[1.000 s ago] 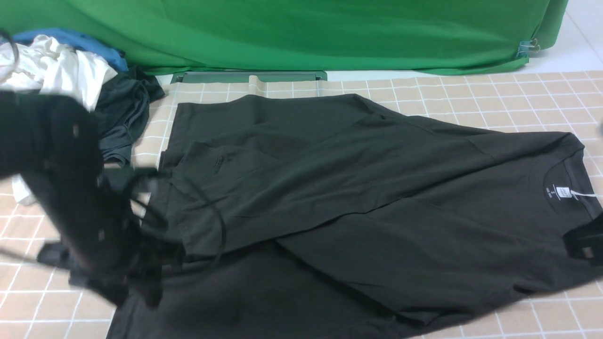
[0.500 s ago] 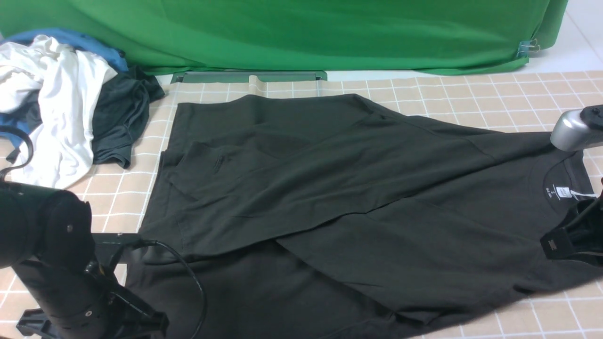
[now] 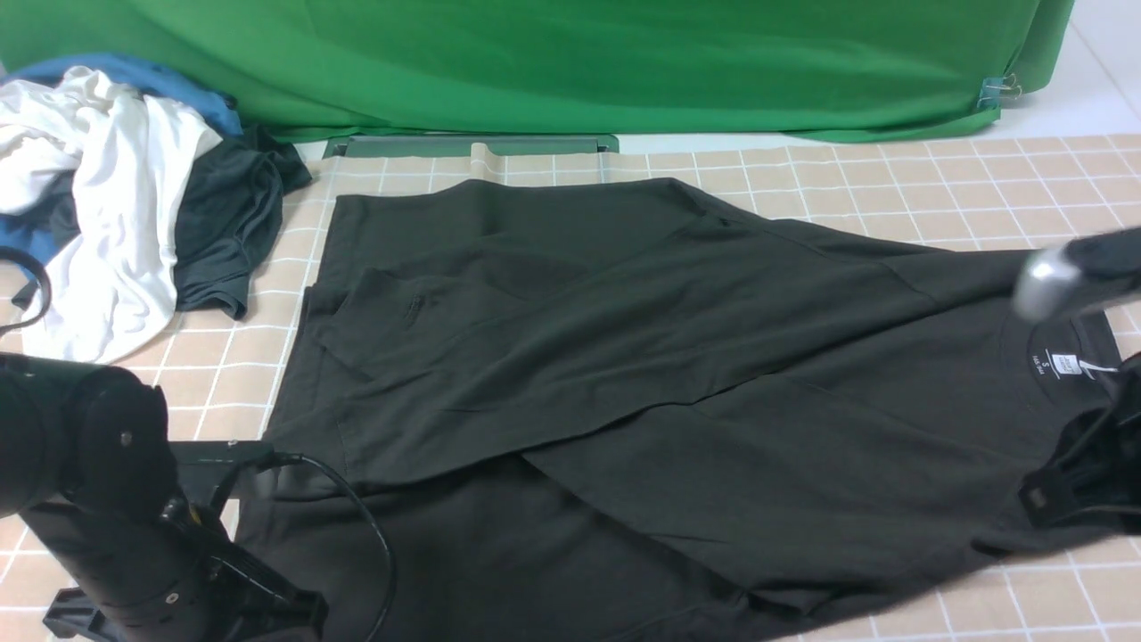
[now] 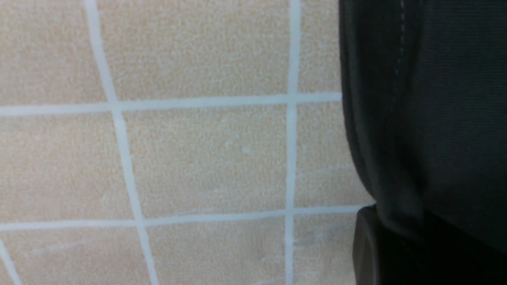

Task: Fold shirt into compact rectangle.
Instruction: 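Grasp the near edge of the shirt at its hem and shoulder corners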

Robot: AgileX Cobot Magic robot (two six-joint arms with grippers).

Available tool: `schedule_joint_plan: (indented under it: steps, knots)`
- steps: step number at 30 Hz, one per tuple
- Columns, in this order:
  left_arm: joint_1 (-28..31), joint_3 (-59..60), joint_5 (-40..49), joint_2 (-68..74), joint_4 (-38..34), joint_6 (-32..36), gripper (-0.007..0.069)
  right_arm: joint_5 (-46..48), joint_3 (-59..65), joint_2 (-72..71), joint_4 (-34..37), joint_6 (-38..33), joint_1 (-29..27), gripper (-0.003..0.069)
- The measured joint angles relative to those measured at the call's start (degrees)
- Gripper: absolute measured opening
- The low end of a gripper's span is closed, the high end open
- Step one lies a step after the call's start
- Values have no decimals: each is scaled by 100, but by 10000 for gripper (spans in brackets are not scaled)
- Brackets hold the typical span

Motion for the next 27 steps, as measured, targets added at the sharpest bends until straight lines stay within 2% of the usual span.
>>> schedule_joint_plan:
  steps: [4, 6, 8, 9, 11, 16, 22, 23, 27]
  knots:
    - [0, 6, 178, -476, -7, 13, 35, 0, 0, 640, 0, -209, 0, 286]
    - [0, 6, 305, -991, -7, -63, 35, -171, 0, 1136, -6, -483, 0, 454]
    - [0, 6, 361, -1132, -7, -106, 35, -267, 0, 1247, -6, -551, 0, 490]
    - [0, 8, 428, -1404, -7, -144, 35, -548, 0, 1450, -12, -661, 0, 546]
    - [0, 8, 505, -1620, -7, -193, 35, -851, 0, 1666, -34, -730, 0, 571]
    - [0, 8, 566, -1805, 40, -268, 35, -1277, 0, 2062, -43, -870, 0, 584]
    - [0, 8, 469, -1811, 81, -268, 35, -1337, -1, 2578, -43, -1083, 0, 573]
    - [0, 8, 440, -1811, 81, -268, 35, -1337, -1, 2643, -43, -1125, 0, 552]
    - [0, 8, 425, -1811, 86, -268, 35, -1307, -1, 2718, -43, -1222, 5, 352]
